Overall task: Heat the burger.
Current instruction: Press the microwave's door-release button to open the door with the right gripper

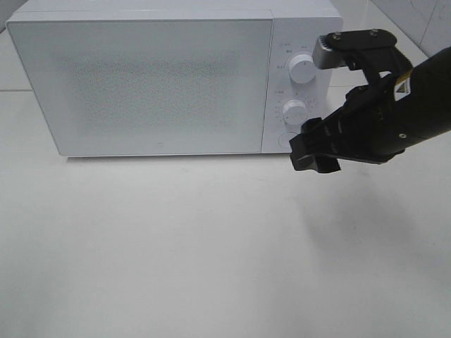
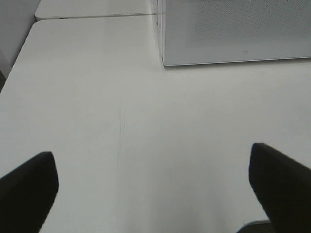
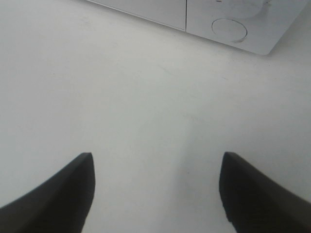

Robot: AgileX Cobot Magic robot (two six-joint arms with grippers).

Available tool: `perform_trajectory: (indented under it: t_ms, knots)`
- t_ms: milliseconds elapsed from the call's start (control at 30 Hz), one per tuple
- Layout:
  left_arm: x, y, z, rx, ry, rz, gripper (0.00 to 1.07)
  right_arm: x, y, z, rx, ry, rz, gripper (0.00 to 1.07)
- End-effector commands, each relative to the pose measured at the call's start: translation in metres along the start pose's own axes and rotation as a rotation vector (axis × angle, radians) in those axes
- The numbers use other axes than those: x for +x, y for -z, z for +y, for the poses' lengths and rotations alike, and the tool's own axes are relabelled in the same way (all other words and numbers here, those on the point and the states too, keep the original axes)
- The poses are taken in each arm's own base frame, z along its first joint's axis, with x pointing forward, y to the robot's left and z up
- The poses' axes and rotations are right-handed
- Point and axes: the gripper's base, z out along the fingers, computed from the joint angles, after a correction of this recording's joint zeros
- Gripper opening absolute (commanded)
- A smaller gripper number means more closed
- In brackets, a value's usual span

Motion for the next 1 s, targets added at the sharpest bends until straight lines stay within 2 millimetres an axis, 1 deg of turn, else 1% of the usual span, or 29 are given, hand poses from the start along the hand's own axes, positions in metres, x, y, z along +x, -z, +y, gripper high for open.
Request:
perform_trajectory:
  t_ms: [33,67,100,133,167,200,233,267,300,333,367,400,433,467,500,533,567,600,633,667,733,767,833,867,900,933,967,1000]
  knots:
    - [0.000,0.003,0.000,-0.001,0.007,-0.031,1.00,0.003,0.029,-0.001,0.004,0.024,0.002,0.71]
    - [0.000,0.003,0.000,-0.001,0.007,-0.031,1.00,0.005,0.035,-0.001,0.003,0.027,0.002,0.71]
    - [0.000,0.003,0.000,-0.001,0.007,-0.031,1.00,0.005,0.035,-0.001,0.003,0.027,0.002,0.71]
    - [0.000,0.003,0.000,-0.001,0.007,-0.031,1.00,0.009,0.048,0.000,0.000,0.032,0.007,0.71]
    - [0.000,0.003,0.000,-0.001,0.007,-0.031,1.00,0.009,0.048,0.000,0.000,0.032,0.007,0.71]
    - [0.000,0.003,0.000,-0.001,0.007,-0.031,1.00,0.013,0.061,0.000,-0.003,0.034,0.000,0.71]
    - [0.000,0.003,0.000,-0.001,0.007,-0.031,1.00,0.016,0.068,0.000,-0.004,0.035,-0.001,0.71]
    - [0.000,0.003,0.000,-0.001,0.007,-0.031,1.00,0.016,0.068,0.000,-0.004,0.035,-0.001,0.71]
    - [0.000,0.003,0.000,-0.001,0.007,-0.031,1.00,0.020,0.079,-0.001,-0.004,0.038,-0.002,0.71]
    - [0.000,0.003,0.000,-0.001,0.007,-0.031,1.00,0.023,0.086,-0.001,-0.004,0.039,-0.001,0.71]
    - [0.000,0.003,0.000,-0.001,0.007,-0.031,1.00,0.023,0.086,-0.001,-0.004,0.039,-0.001,0.71]
    - [0.000,0.003,0.000,-0.001,0.007,-0.031,1.00,0.029,0.096,-0.002,-0.004,0.040,0.011,0.71]
    - [0.000,0.003,0.000,-0.001,0.007,-0.031,1.00,0.033,0.101,-0.002,-0.004,0.041,0.016,0.71]
    - [0.000,0.003,0.000,-0.001,0.007,-0.031,1.00,0.033,0.101,-0.002,-0.004,0.041,0.016,0.71]
    - [0.000,0.003,0.000,-0.001,0.007,-0.031,1.00,0.039,0.112,-0.003,-0.006,0.043,0.007,0.71]
    - [0.000,0.003,0.000,-0.001,0.007,-0.031,1.00,0.039,0.112,-0.003,-0.006,0.043,0.007,0.71]
    - [0.000,0.003,0.000,-0.001,0.007,-0.031,1.00,0.045,0.124,-0.004,-0.011,0.055,-0.020,0.71]
    - [0.000,0.003,0.000,-0.001,0.007,-0.031,1.00,0.049,0.130,-0.004,-0.014,0.063,-0.039,0.71]
    - [0.000,0.003,0.000,-0.001,0.007,-0.031,1.00,0.057,0.140,-0.006,-0.018,0.079,-0.082,0.71]
    - [0.000,0.003,0.000,-0.001,0.007,-0.031,1.00,0.057,0.140,-0.006,-0.018,0.079,-0.082,0.71]
    - [0.000,0.003,0.000,-0.001,0.007,-0.031,1.00,0.067,0.149,-0.010,-0.015,0.081,-0.120,0.71]
    - [0.000,0.003,0.000,-0.001,0.007,-0.031,1.00,0.067,0.149,-0.010,-0.015,0.081,-0.120,0.71]
    - [0.000,0.003,0.000,-0.001,0.007,-0.031,1.00,0.087,0.164,-0.021,0.032,0.035,-0.187,0.71]
    - [0.000,0.003,0.000,-0.001,0.007,-0.031,1.00,0.087,0.164,-0.021,0.032,0.035,-0.187,0.71]
    - [0.000,0.003,0.000,-0.001,0.007,-0.031,1.00,0.092,0.169,-0.023,0.045,0.023,-0.209,0.71]
    - [0.000,0.003,0.000,-0.001,0.007,-0.031,1.00,0.102,0.175,-0.026,0.068,0.010,-0.249,0.71]
    - [0.000,0.003,0.000,-0.001,0.007,-0.031,1.00,0.102,0.175,-0.026,0.068,0.010,-0.249,0.71]
    - [0.000,0.003,0.000,-0.001,0.007,-0.031,1.00,0.108,0.177,-0.027,0.078,0.004,-0.270,0.71]
